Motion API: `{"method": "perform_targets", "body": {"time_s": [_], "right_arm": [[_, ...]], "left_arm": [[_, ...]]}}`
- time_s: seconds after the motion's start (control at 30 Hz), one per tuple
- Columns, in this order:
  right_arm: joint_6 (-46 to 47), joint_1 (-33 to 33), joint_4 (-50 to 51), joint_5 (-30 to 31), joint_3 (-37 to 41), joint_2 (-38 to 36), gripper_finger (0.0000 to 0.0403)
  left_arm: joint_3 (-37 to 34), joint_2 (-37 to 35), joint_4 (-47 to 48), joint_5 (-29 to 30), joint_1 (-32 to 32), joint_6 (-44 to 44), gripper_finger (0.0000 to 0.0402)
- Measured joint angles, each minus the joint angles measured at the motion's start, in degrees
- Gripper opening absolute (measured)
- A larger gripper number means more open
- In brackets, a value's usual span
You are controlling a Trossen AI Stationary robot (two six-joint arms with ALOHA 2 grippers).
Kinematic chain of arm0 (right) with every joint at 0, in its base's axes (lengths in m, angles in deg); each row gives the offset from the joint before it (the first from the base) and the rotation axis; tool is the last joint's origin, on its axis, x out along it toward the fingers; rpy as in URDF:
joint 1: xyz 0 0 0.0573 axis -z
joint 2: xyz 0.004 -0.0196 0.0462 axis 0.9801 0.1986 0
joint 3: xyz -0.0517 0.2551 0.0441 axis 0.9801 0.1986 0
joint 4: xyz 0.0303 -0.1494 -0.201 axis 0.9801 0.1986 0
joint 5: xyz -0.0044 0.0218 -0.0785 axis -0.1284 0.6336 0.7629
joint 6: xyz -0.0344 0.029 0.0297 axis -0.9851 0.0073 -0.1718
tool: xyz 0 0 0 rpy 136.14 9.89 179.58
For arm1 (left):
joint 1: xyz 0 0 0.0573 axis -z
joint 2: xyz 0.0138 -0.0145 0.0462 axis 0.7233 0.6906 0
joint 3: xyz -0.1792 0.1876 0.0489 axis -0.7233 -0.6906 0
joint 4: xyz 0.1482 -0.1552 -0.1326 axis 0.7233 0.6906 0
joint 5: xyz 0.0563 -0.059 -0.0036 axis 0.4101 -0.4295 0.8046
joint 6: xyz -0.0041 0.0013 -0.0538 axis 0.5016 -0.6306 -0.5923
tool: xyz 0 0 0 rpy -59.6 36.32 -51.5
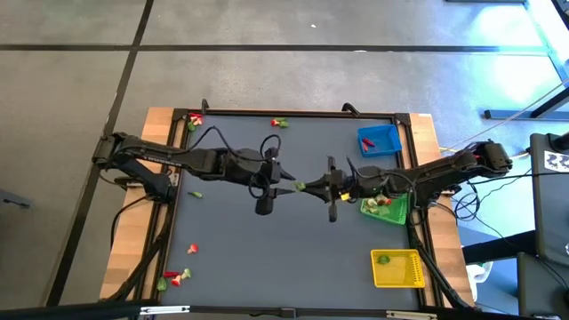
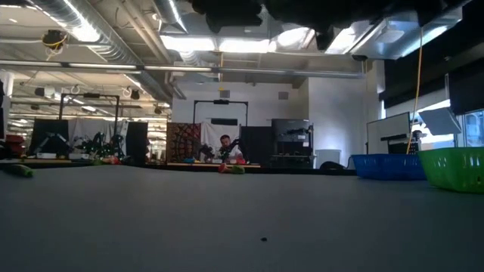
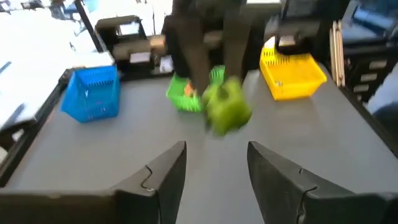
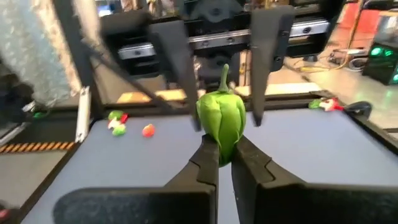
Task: Sort produce into baskets
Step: Put the green capsicum into the yellow basket
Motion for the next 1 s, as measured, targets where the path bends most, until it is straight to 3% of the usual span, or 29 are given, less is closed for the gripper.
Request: {"method": "perform_targets", "body": {"time_s": [0.13, 0.33, 0.57, 1.0], "right_arm": [[0.6, -2.6, 7.3, -0.4, 0.0, -3.8, 0.0018], [9.3, -7.1, 23.1, -2.2, 0.0, -9.8, 0.0018], [25.0, -14.7, 36.4, -6.4, 0.0, -12.7, 0.0019], [59.9, -32.2, 47.2, -10.3, 0.0, -12.5, 0.0019]], "left_arm": [[0.0, 0.0, 4.4, 0.0, 0.2, -0.3, 0.017], [0.0, 0.0, 6.9, 0.0, 0.2, -1.6, 0.0171], [0.0, 0.3, 6.8, 0.3, 0.1, -2.5, 0.0171], [0.0, 2.3, 6.7, 0.5, 0.1, -3.0, 0.0171]]}}
